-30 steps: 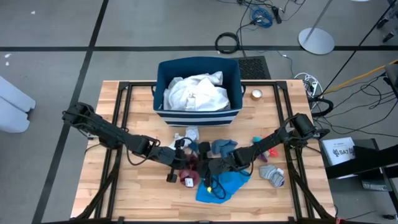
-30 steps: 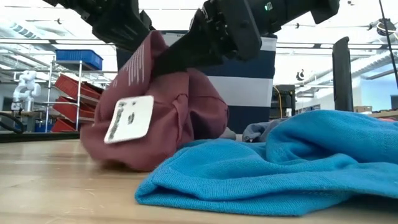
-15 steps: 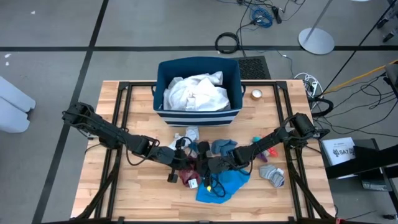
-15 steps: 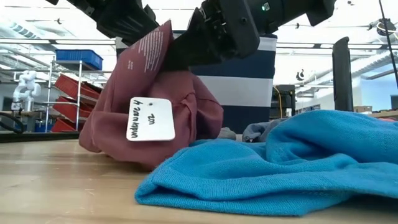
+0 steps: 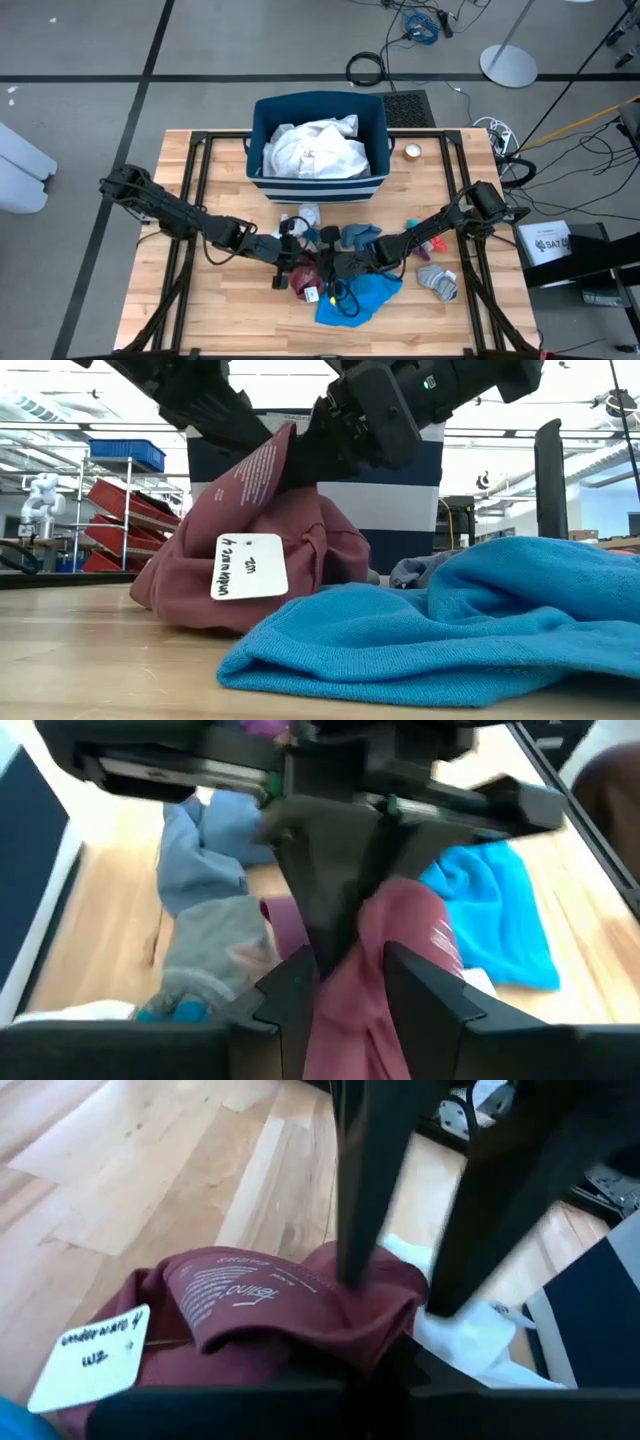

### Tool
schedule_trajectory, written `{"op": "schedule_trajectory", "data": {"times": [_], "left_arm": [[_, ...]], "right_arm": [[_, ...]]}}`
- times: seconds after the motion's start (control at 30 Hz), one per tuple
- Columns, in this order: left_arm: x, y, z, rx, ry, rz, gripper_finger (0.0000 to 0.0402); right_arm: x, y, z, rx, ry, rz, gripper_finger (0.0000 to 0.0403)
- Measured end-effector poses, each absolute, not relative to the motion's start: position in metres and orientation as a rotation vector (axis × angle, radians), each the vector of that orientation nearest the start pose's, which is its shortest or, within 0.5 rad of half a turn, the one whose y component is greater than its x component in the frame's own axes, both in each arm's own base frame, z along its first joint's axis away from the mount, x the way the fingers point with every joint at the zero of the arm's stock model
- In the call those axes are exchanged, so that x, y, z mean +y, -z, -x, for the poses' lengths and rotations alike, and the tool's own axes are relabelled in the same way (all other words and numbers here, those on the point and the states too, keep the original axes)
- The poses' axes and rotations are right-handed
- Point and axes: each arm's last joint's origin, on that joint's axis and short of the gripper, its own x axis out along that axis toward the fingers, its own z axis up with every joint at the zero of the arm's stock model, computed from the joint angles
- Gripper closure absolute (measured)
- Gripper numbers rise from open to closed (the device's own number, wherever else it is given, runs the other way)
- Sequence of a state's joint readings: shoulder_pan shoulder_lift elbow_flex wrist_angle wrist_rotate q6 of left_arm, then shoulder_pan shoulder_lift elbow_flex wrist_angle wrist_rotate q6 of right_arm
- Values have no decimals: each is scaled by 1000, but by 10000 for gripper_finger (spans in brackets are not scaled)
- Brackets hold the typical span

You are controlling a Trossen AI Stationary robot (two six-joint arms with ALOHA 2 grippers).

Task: Sort clothes
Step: Put the maroon underwear into the blue bin

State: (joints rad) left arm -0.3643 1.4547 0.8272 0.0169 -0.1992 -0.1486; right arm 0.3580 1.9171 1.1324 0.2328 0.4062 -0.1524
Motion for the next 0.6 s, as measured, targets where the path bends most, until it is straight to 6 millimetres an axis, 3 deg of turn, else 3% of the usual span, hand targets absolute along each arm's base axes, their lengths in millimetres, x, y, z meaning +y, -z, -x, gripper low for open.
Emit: {"op": "schedule_trajectory", "data": {"times": [0.37, 0.6], "left_arm": [[-91, -252, -255, 557, 91, -8, 272], [-76, -264, -240, 505, -247, 6, 272]], "right_arm": [[131, -170, -383, 538, 15, 355, 402], [131, -170, -383, 539, 21, 336, 402]]}}
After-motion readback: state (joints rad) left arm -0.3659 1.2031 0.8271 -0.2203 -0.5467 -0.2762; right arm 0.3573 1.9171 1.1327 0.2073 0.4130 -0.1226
